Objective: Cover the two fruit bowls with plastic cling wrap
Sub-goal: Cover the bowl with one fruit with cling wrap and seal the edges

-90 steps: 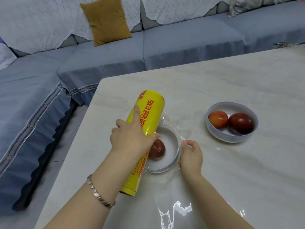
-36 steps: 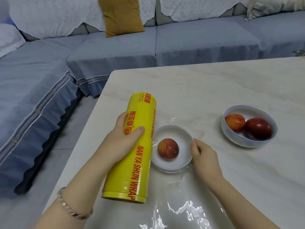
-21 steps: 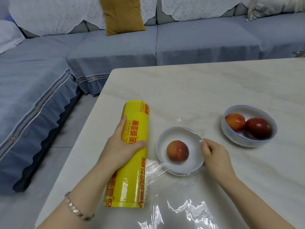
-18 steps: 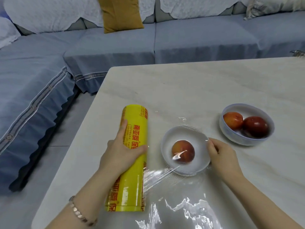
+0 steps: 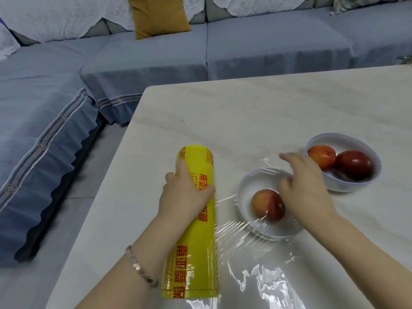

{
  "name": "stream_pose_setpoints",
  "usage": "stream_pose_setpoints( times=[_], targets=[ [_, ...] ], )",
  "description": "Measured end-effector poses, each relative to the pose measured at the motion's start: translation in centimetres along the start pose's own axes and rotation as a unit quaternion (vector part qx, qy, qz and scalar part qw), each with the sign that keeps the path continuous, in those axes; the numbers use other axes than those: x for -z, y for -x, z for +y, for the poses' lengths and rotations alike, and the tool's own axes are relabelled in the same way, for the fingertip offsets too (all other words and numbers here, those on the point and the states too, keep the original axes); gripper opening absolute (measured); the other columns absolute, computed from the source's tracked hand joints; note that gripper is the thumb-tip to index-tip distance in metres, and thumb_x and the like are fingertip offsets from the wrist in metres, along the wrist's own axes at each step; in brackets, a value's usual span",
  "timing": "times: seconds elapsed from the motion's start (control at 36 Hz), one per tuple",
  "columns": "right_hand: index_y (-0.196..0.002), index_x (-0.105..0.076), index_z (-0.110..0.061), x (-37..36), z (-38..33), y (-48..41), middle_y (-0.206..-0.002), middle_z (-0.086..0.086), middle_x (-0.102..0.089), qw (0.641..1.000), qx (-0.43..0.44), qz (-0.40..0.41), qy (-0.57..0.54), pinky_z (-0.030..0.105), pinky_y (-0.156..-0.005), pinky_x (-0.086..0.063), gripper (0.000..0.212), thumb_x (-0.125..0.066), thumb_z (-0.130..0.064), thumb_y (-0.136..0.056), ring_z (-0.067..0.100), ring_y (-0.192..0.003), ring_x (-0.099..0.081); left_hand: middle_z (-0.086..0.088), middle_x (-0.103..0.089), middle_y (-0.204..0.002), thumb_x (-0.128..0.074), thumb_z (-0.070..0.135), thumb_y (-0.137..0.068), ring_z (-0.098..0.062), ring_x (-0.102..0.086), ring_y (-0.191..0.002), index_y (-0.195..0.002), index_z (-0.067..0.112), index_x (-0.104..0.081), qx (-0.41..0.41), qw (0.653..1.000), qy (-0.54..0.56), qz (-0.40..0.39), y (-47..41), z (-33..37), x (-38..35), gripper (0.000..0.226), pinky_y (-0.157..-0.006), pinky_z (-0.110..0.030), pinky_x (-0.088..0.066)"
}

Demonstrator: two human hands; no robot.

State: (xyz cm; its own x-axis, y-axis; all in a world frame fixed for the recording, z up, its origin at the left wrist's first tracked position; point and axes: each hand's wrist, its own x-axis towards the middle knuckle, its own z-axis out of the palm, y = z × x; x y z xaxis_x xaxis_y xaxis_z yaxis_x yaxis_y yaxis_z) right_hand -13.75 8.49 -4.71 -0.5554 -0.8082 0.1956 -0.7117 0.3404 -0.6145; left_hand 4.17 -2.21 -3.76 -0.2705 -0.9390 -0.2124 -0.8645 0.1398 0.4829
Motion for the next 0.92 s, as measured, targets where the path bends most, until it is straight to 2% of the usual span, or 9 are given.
stream_pose_setpoints(
  times=[0.08, 0.22, 0.31, 0.36, 0.39, 0.47, 0.53, 0.67, 0.92],
  targets=[
    [-0.133, -0.044, -0.004, -2.1, -3.4, -2.4, -0.139, 0.013, -0.044, 0.995, 0.059, -0.073, -0.028, 0.012, -0.102, -0.015, 0.046, -0.044, 0.002, -0.087, 0.024, -0.132, -0.036, -0.016, -0.035, -0.125, -0.060, 0.041, -0.078, -0.039, -0.047, -0.110, -0.138, 0.017, -0.013, -0.001, 0.999, -0.034, -0.008, -0.8, 1.2, -0.6, 0.080, -0.084, -0.039, -0.041],
    [-0.143, -0.023, -0.005, -6.3, -6.0, -6.4, -0.142, 0.018, -0.041, 0.963, 0.032, -0.267, -0.005, 0.035, -0.108, -0.029, 0.054, -0.040, -0.024, -0.096, 0.030, -0.132, -0.038, -0.015, -0.029, -0.131, -0.045, 0.054, -0.086, -0.038, -0.043, -0.112, -0.146, 0.036, -0.007, -0.017, 0.998, -0.061, 0.006, -1.2, 1.1, -1.3, 0.073, -0.087, -0.039, -0.040],
    [-0.131, -0.043, 0.002, -7.2, -6.2, -7.3, -0.125, 0.021, -0.056, 0.942, -0.004, -0.335, 0.007, 0.032, -0.089, -0.041, 0.048, -0.042, -0.030, -0.095, 0.031, -0.112, -0.053, -0.014, -0.030, -0.131, -0.042, 0.053, -0.088, -0.037, -0.045, -0.112, -0.146, 0.042, -0.005, -0.029, 0.998, -0.061, -0.001, -1.3, 0.7, -1.2, 0.070, -0.085, -0.037, -0.040],
    [-0.112, -0.058, 0.008, -7.2, -6.0, -7.6, -0.093, 0.024, -0.061, 0.939, 0.003, -0.345, -0.014, 0.025, -0.062, -0.039, 0.042, -0.047, -0.028, -0.092, 0.024, -0.081, -0.053, -0.014, -0.031, -0.130, -0.044, 0.050, -0.088, -0.037, -0.046, -0.112, -0.146, 0.044, -0.005, -0.027, 0.998, -0.048, -0.008, -1.3, 0.4, -1.0, 0.070, -0.087, -0.037, -0.041],
    [-0.100, -0.060, 0.010, -7.2, -5.9, -7.6, -0.076, 0.019, -0.052, 0.939, 0.008, -0.344, -0.024, 0.023, -0.054, -0.033, 0.040, -0.050, -0.027, -0.090, 0.020, -0.070, -0.045, -0.013, -0.032, -0.129, -0.045, 0.050, -0.087, -0.037, -0.047, -0.111, -0.145, 0.044, -0.006, -0.025, 0.999, -0.039, -0.010, -1.4, 0.3, -0.9, 0.070, -0.088, -0.038, -0.041],
    [-0.065, -0.047, -0.004, -7.4, -5.6, -7.9, -0.062, 0.006, -0.035, 0.938, 0.016, -0.345, -0.024, 0.025, -0.050, -0.026, 0.034, -0.053, -0.028, -0.088, 0.016, -0.056, -0.030, -0.012, -0.032, -0.128, -0.045, 0.049, -0.086, -0.037, -0.049, -0.110, -0.144, 0.046, -0.008, -0.020, 0.999, -0.021, -0.013, -1.4, 0.1, -0.7, 0.069, -0.091, -0.040, -0.043],
    [-0.054, -0.034, -0.013, -7.3, -5.5, -8.1, -0.054, 0.003, -0.032, 0.934, 0.015, -0.357, -0.018, 0.026, -0.048, -0.026, 0.043, -0.054, -0.029, -0.088, 0.016, -0.051, -0.028, -0.012, -0.032, -0.128, -0.044, 0.049, -0.086, -0.037, -0.048, -0.111, -0.144, 0.046, -0.008, -0.022, 0.999, -0.023, -0.014, -1.3, 0.2, -0.6, 0.068, -0.091, -0.039, -0.042],
    [-0.054, -0.036, -0.017, -6.9, -5.3, -8.8, -0.053, 0.000, -0.037, 0.926, -0.001, -0.376, -0.048, 0.024, -0.048, -0.029, 0.040, -0.061, -0.026, -0.084, 0.014, -0.049, -0.033, -0.012, -0.032, -0.128, -0.043, 0.049, -0.087, -0.037, -0.048, -0.111, -0.145, 0.046, -0.005, -0.023, 0.998, -0.047, -0.023, -1.3, 0.3, -0.5, 0.069, -0.091, -0.040, -0.042],
    [-0.049, -0.022, -0.018, -8.5, -4.9, -8.5, -0.052, 0.000, -0.023, 0.955, 0.034, -0.290, -0.058, 0.023, -0.046, -0.019, 0.046, -0.057, -0.005, -0.075, 0.013, -0.050, -0.019, -0.011, -0.032, -0.127, -0.042, 0.050, -0.087, -0.035, -0.047, -0.109, -0.144, 0.048, -0.003, -0.022, 0.997, -0.076, -0.025, -1.3, 0.6, -0.7, 0.068, -0.089, -0.039, -0.041]
  ],
)
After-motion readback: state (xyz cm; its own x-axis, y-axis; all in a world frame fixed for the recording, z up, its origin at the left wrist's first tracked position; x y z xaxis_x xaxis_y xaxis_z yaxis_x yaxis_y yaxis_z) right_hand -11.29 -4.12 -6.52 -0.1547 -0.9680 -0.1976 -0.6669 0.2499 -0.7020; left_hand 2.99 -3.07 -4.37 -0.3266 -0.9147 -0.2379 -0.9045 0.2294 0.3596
